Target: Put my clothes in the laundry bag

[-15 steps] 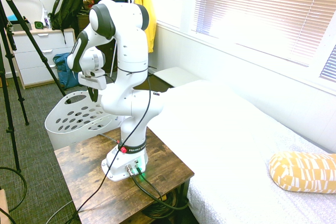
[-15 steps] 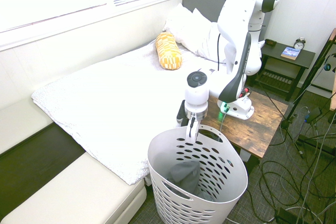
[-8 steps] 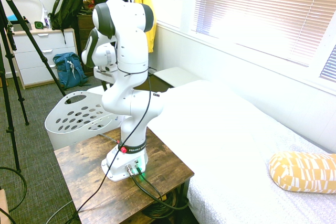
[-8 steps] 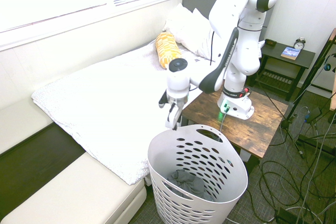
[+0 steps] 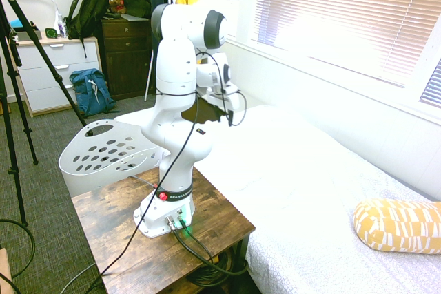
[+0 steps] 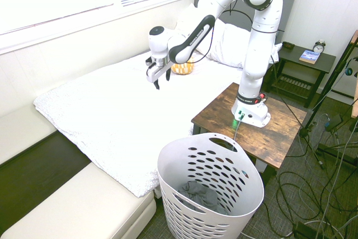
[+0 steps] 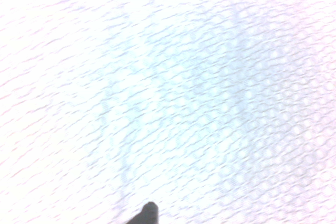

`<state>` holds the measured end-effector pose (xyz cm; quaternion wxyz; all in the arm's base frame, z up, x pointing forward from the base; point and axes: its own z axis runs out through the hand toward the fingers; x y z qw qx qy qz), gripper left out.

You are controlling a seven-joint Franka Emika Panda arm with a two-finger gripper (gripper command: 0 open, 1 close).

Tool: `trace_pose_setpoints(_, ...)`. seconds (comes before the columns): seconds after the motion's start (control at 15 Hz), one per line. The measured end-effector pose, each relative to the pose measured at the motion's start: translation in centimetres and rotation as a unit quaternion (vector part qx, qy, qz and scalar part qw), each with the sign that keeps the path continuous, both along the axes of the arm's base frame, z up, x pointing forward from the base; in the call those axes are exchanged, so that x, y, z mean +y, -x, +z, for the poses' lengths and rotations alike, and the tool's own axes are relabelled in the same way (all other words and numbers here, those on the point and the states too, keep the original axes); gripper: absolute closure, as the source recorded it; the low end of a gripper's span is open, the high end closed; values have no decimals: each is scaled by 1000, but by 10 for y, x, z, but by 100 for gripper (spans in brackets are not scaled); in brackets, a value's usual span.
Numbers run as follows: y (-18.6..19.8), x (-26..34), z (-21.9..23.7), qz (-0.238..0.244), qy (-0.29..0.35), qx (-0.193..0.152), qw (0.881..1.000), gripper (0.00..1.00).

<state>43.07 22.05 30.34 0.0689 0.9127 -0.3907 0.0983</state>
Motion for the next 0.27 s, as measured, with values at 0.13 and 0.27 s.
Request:
trace_pose_setpoints(0.13, -36, -85, -3, -35, 2, 7, 999, 0)
trace_pose_setpoints(0.27, -50, -153, -4, -62, -3, 10, 998, 0)
